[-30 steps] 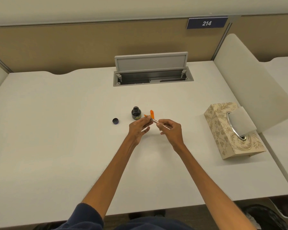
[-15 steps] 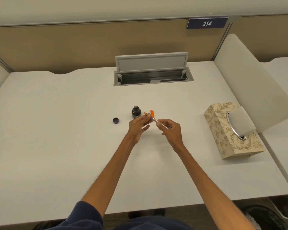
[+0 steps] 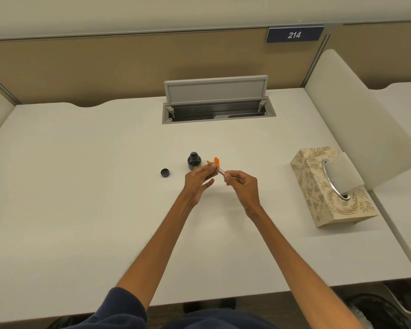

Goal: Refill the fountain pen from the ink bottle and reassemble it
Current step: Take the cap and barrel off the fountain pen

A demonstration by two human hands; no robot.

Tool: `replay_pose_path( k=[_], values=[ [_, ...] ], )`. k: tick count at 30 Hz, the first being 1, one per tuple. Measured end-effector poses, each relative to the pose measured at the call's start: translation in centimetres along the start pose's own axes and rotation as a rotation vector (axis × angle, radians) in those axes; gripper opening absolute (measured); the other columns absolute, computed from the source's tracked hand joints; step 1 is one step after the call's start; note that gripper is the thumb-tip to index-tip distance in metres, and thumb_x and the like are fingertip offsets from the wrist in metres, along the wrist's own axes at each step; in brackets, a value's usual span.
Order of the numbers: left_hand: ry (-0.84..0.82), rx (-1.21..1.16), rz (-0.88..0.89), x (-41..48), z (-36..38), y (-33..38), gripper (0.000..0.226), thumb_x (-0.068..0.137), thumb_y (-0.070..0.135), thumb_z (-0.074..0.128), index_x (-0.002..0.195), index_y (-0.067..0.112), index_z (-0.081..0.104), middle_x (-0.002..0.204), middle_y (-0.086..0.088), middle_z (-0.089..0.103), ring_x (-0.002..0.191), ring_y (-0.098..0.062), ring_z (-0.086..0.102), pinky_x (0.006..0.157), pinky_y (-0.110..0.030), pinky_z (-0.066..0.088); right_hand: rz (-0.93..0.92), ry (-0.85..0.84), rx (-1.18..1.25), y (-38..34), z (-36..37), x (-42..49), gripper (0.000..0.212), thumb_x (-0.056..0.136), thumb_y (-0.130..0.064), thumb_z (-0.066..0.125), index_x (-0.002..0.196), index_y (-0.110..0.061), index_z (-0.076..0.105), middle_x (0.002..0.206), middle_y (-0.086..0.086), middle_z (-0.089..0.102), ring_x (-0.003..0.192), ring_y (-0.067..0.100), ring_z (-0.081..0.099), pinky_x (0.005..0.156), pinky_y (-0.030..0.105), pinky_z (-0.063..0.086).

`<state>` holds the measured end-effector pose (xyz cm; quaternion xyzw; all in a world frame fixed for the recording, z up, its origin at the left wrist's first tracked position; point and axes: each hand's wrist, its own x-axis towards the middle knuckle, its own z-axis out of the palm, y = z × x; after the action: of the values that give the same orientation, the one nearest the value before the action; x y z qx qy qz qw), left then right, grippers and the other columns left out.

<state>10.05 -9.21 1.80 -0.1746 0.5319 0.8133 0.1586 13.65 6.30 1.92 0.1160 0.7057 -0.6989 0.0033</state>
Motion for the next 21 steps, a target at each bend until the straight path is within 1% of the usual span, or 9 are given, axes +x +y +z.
replay_pose_path(
  k=[1,3,7,9,10,12,15,17,21],
  values=[
    [0.0,0.004,-0.002,0.0,0.0,0.0,0.009,0.088,0.017,0.072,0.094,0.012,0.076,0.095,-0.004,0.075,0.1,-0.02,0.068,0.089,-0.035,0.05,0.006,0.002,0.007,0.1,0.0,0.1,0.012,0.087,-0.014,0.073,0.098,-0.01,0.076,0.087,0.003,0.075,0.077,0.012,0.067,0.075,0.02,0.055],
    [0.005,0.027,-0.001,0.1,0.0,0.1,0.009,0.088,0.018,0.072,0.094,0.013,0.076,0.095,-0.003,0.074,0.099,-0.019,0.068,0.089,-0.035,0.05,0.022,0.008,0.024,0.1,0.0,0.1,0.015,0.086,-0.014,0.075,0.099,-0.008,0.076,0.087,0.002,0.075,0.076,0.011,0.067,0.075,0.019,0.054],
    [0.016,0.055,0.008,0.1,0.3,0.1,0.008,0.088,0.021,0.072,0.092,0.015,0.077,0.092,0.0,0.075,0.097,-0.017,0.067,0.09,-0.036,0.05,0.051,0.018,0.024,-0.1,-0.1,0.1,0.017,0.088,-0.02,0.072,0.1,-0.007,0.076,0.085,0.003,0.073,0.071,0.013,0.065,0.061,0.008,0.047],
    [0.012,0.059,0.011,0.2,0.3,0.1,0.008,0.088,0.021,0.072,0.092,0.016,0.077,0.092,0.002,0.075,0.097,-0.016,0.066,0.09,-0.035,0.05,0.084,0.017,0.004,-0.1,0.1,0.1,0.02,0.091,-0.026,0.069,0.102,-0.01,0.076,0.085,0.004,0.075,0.068,0.012,0.066,0.057,0.006,0.045],
    [0.009,0.06,0.01,0.2,0.3,0.1,0.008,0.088,0.021,0.073,0.092,0.016,0.077,0.093,0.003,0.075,0.098,-0.016,0.066,0.089,-0.035,0.05,0.092,0.017,-0.005,-0.1,0.1,0.1,0.021,0.092,-0.027,0.068,0.102,-0.01,0.075,0.085,0.005,0.075,0.066,0.011,0.067,0.057,0.006,0.046],
    [0.01,0.058,0.006,0.3,0.3,0.1,0.007,0.087,0.02,0.073,0.091,0.016,0.077,0.093,0.002,0.074,0.098,-0.017,0.066,0.087,-0.034,0.05,0.079,0.016,-0.002,-0.2,0.1,0.1,0.018,0.091,-0.021,0.069,0.102,-0.008,0.075,0.083,0.004,0.074,0.063,0.01,0.067,0.061,0.009,0.047],
    [0.022,0.056,0.004,0.4,0.3,0.1,0.006,0.086,0.021,0.074,0.089,0.017,0.078,0.092,0.001,0.074,0.099,-0.017,0.066,0.087,-0.034,0.05,0.039,0.005,0.017,-0.5,0.0,0.0,0.013,0.086,-0.013,0.075,0.099,-0.011,0.075,0.084,0.001,0.074,0.067,0.01,0.067,0.067,0.014,0.051],
    [0.023,0.063,0.008,0.4,0.2,0.2,0.007,0.086,0.021,0.075,0.089,0.017,0.078,0.093,0.001,0.074,0.099,-0.018,0.065,0.088,-0.035,0.05,0.032,-0.011,0.023,-0.7,0.0,0.0,0.014,0.085,-0.012,0.076,0.099,-0.012,0.074,0.085,0.001,0.074,0.068,0.01,0.067,0.066,0.013,0.051],
    [0.038,0.072,0.018,0.4,0.0,0.1,0.01,0.086,0.022,0.075,0.092,0.015,0.077,0.095,-0.001,0.073,0.098,-0.017,0.064,0.088,-0.035,0.05,0.075,-0.013,0.008,-0.9,0.2,-0.1,0.017,0.088,-0.021,0.074,0.103,-0.014,0.073,0.088,0.001,0.074,0.065,0.011,0.068,0.058,0.008,0.047]
  ],
)
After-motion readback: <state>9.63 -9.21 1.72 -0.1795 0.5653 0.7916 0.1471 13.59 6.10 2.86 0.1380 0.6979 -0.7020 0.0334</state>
